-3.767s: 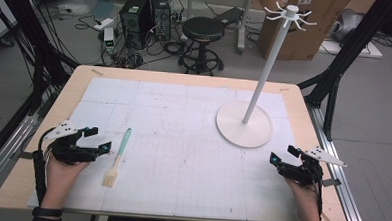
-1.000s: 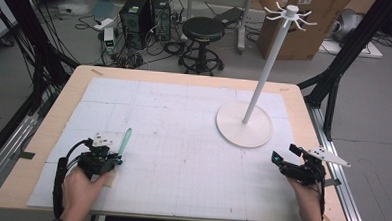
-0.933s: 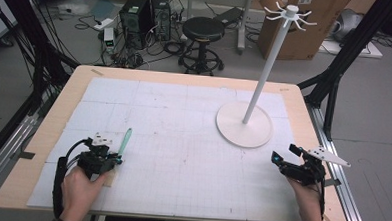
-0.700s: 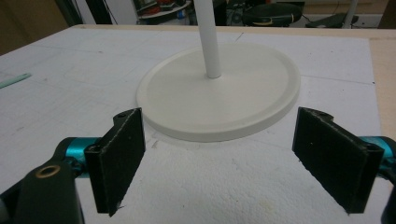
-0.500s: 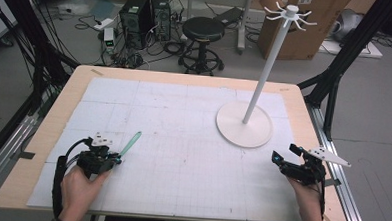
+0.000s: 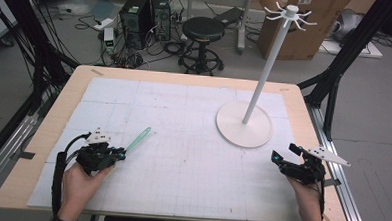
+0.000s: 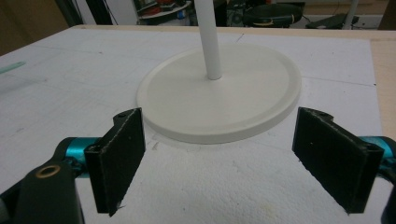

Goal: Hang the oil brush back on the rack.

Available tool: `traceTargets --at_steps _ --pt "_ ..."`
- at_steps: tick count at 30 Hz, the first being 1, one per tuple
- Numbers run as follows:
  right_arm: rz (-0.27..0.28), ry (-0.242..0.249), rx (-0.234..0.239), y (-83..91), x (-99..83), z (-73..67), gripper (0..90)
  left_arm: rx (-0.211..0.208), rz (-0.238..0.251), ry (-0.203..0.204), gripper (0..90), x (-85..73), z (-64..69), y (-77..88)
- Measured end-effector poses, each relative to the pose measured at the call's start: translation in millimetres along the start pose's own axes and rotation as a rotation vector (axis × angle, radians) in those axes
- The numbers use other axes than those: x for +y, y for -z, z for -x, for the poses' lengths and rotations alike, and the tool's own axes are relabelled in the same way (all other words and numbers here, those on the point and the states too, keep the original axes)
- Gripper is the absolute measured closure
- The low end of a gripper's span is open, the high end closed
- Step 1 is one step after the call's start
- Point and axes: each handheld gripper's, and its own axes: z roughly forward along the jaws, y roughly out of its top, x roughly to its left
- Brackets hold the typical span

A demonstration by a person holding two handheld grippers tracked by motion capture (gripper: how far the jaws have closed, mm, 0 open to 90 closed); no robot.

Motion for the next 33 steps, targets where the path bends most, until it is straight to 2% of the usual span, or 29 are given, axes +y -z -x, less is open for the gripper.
traceTargets --at_steps 4,6,8,13,17,22,26,33 --pt "-0.003 -0.005 0.000 0.1 0.4 -0.6 16.5 -0.026 0.064 -0.022 82.4 14.5 5.2 3.9" --pt "0.003 0.001 0.001 -0.4 0.6 -0.1 16.6 -0.039 0.072 -0.037 82.4 23.8 8.1 4.5" --pt "0.003 0.002 0.001 -0.5 0.6 0.0 16.5 -0.074 0.093 -0.040 82.4 33.3 10.8 3.8" --pt "0.004 0.002 0.004 -0.1 0.9 0.7 16.6 -0.128 0.135 -0.068 82.5 59.3 19.5 0.8" --pt "0.002 -0.002 0.006 0.1 0.9 0.3 16.6 -0.162 0.149 -0.092 82.4 78.5 26.0 -2.5" --pt "0.001 -0.001 0.007 0.2 0.8 0.3 16.6 -0.215 0.177 -0.135 82.4 112.7 38.1 -5.3" --pt "0.006 -0.003 0.007 0.9 0.7 0.6 16.6 -0.236 0.190 -0.172 82.4 136.5 49.2 -6.6" --pt "0.006 -0.004 0.008 1.4 0.3 1.1 16.6 -0.285 0.194 -0.203 82.4 177.2 63.1 -7.4"
